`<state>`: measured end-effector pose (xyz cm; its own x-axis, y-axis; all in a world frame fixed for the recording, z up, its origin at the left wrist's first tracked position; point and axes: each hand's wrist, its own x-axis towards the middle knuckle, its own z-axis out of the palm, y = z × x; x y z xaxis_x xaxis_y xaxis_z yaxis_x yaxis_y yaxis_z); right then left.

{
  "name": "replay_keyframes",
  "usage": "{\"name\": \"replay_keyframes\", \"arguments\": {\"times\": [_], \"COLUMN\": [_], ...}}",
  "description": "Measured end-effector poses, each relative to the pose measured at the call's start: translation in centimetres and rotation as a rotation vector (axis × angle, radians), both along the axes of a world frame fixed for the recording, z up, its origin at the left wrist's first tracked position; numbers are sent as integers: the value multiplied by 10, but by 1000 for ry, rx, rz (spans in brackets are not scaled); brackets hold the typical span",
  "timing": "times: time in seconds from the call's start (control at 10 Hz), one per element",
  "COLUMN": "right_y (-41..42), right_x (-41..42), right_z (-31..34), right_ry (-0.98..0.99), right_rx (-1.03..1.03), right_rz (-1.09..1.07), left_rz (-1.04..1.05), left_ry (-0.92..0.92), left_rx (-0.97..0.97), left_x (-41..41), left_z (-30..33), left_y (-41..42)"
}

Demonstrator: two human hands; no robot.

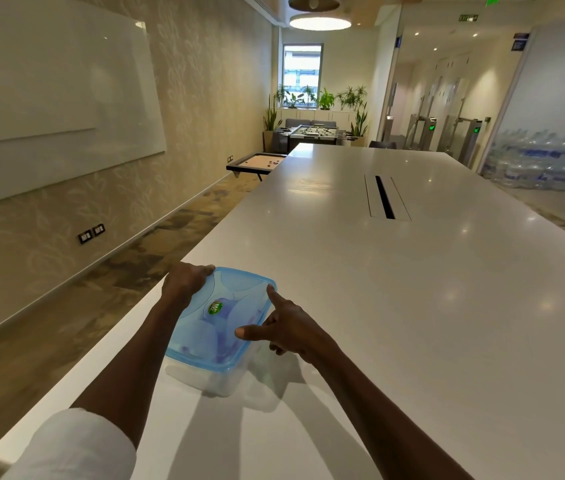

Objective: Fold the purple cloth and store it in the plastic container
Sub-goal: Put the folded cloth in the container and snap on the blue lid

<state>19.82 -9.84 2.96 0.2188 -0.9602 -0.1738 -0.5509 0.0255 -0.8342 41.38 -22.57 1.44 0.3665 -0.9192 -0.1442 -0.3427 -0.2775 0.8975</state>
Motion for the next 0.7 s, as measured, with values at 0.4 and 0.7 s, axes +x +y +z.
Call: {"name": "replay_keyframes", "arguments": {"times": [0.4, 0.7], "right_y": [0, -7], "right_x": [-7, -58], "right_z": [-3, 16], "right_ry": [-57, 176], "right_rx": [39, -454], "right_rz": [17, -361], "left_rz": [-64, -86], "left_ry": [-262, -617], "left_rx": [-50, -391], "left_x": [-3, -87], "left_z": [5, 39], "left_y": [12, 52]}}
